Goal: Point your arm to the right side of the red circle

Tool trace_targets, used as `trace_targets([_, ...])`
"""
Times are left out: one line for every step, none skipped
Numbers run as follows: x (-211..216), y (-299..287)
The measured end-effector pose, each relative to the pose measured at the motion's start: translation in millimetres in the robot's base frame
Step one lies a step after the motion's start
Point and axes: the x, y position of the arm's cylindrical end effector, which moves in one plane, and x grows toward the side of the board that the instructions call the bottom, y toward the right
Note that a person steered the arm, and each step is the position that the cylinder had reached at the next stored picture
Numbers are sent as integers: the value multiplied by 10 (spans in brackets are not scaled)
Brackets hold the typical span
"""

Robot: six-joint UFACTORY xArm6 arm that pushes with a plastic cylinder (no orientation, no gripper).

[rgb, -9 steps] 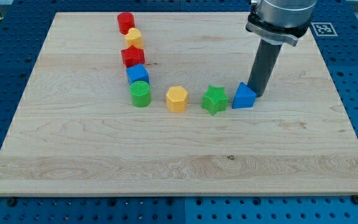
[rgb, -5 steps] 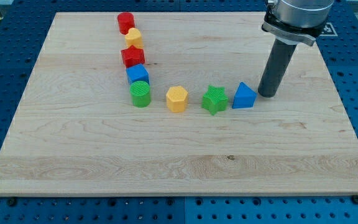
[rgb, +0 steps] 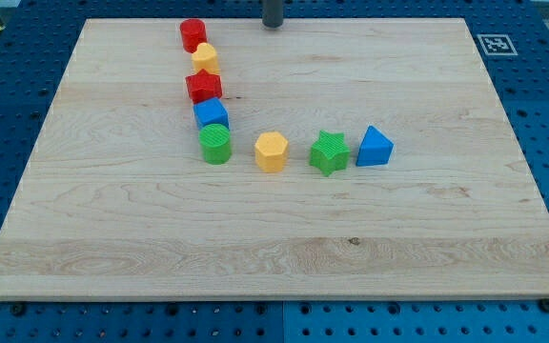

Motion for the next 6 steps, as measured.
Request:
trace_targets([-5, -197])
trace_targets([-7, -549])
trace_targets([-6, -743])
trace_targets([-1, -964])
trace_targets([-11, -1317])
trace_targets([-12, -1700])
